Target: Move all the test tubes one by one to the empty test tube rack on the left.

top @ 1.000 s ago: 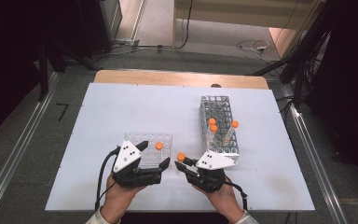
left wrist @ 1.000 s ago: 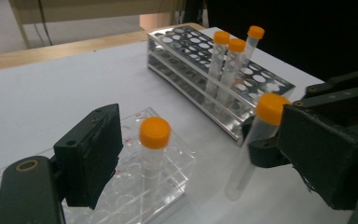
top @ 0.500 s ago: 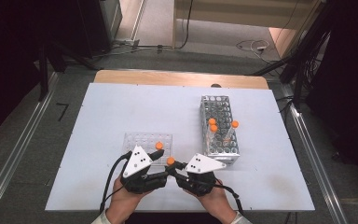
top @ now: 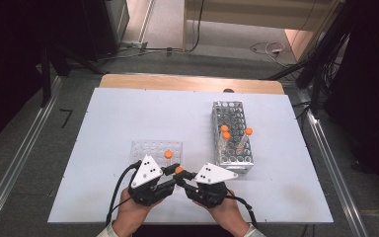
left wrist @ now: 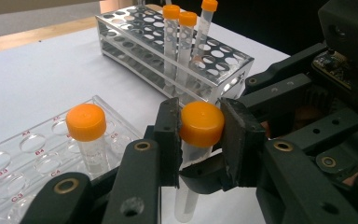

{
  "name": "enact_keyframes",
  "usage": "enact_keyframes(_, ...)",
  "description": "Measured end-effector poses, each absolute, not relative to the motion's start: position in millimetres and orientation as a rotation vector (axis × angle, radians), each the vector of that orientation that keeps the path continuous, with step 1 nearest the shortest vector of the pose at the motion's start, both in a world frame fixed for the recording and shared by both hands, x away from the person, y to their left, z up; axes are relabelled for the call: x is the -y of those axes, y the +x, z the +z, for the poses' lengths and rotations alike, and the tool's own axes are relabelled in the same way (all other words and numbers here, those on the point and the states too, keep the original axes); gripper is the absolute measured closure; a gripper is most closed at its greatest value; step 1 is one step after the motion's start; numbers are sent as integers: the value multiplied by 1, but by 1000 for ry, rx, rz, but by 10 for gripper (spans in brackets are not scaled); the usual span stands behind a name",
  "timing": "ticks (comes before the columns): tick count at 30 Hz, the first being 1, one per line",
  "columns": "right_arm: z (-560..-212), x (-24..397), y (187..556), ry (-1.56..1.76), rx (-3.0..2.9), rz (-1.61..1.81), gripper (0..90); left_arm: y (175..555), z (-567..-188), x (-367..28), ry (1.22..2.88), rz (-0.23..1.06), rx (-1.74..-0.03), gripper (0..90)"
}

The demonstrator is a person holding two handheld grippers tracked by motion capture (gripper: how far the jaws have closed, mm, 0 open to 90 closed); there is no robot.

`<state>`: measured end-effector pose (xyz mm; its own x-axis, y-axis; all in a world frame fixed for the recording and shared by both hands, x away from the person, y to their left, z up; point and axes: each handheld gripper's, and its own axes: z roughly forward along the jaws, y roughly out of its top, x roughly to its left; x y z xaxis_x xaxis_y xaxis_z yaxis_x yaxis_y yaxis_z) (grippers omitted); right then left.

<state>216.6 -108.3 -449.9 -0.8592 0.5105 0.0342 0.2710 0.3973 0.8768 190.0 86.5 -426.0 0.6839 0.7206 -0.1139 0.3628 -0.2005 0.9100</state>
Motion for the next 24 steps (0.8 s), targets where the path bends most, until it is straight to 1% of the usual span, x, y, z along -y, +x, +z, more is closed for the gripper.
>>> enact_keyframes(2,-450,108,217,690,-2417,1448,718,190,-426,-87,1812,412,-861,694)
enact_keyframes(3,-450,109,216,693,-2420,1454,690,190,-425,-87,1813,410,-859,696)
enact_keyframes(4,-450,109,217,690,-2427,1461,602,190,-424,-88,1811,415,-860,697)
enact_keyframes(5,-450,109,217,690,-2427,1461,602,190,-423,-89,1805,419,-863,697)
enact_keyframes(6,-449,109,217,688,-2440,1465,547,190,-421,-92,1797,423,-865,697)
enact_keyframes(7,-449,110,216,674,-2450,1467,454,190,-418,-94,1789,427,-867,698)
enact_keyframes(8,-449,110,216,674,-2450,1467,454,190,-416,-97,1779,431,-872,698)
enact_keyframes(9,-448,111,217,674,-2459,1467,396,190,-414,-100,1770,434,-876,698)
enact_keyframes(13,-448,114,218,689,-2470,1461,308,190,-407,-108,1747,445,-887,698)
enact_keyframes(15,-448,116,219,705,-2476,1450,283,190,-405,-112,1739,454,-892,698)
enact_keyframes(24,-448,122,221,729,-2463,1446,279,195,-399,-127,1699,482,-935,698)
